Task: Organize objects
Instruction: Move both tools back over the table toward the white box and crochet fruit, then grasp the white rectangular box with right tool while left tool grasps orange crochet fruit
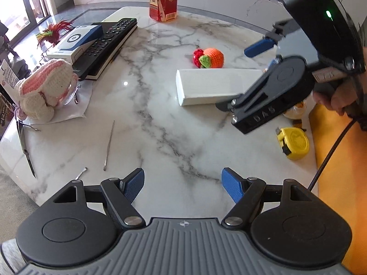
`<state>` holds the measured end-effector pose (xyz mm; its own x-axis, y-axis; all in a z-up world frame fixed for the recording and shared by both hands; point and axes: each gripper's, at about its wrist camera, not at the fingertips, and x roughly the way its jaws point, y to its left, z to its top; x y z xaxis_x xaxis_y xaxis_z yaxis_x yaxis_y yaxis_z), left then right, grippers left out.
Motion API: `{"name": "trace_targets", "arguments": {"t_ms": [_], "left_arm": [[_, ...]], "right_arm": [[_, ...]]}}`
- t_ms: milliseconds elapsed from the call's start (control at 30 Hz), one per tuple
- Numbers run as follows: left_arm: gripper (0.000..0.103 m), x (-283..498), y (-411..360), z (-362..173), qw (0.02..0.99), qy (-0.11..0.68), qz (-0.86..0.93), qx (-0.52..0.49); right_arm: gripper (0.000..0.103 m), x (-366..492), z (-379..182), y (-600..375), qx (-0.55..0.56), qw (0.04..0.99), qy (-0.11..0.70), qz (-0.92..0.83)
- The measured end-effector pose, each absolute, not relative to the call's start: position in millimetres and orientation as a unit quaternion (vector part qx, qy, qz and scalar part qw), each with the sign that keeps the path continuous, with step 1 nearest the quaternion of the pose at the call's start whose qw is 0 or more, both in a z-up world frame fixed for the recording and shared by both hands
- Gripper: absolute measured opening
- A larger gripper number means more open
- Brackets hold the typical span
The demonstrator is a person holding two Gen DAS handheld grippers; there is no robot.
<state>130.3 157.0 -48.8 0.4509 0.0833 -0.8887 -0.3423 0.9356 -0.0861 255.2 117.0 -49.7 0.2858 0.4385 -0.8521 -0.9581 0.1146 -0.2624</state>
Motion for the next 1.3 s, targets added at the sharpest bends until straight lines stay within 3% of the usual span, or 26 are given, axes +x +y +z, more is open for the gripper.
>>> {"name": "trace_targets", "arguments": {"t_ms": [400,700,1300], "left_arm": [[0.086,228.0,222.8,-45.5,0.831,0.519,0.149,-0.133],[0.086,301.5,212.8,-69.5,0.836,0.532,0.095,-0.090],[0.088,337.8,201.1,-74.5,0.877,0.472,0.043,-0.079]], "right_arm": [[0.101,287.2,-63.5,131.4,-0.422,0.638,0.368,0.528],[0.100,304.6,-69.7,129.9,-0.398,0.640,0.404,0.519],[0.101,306.7,-78.5,123.3,-0.393,0.643,0.427,0.500]]}}
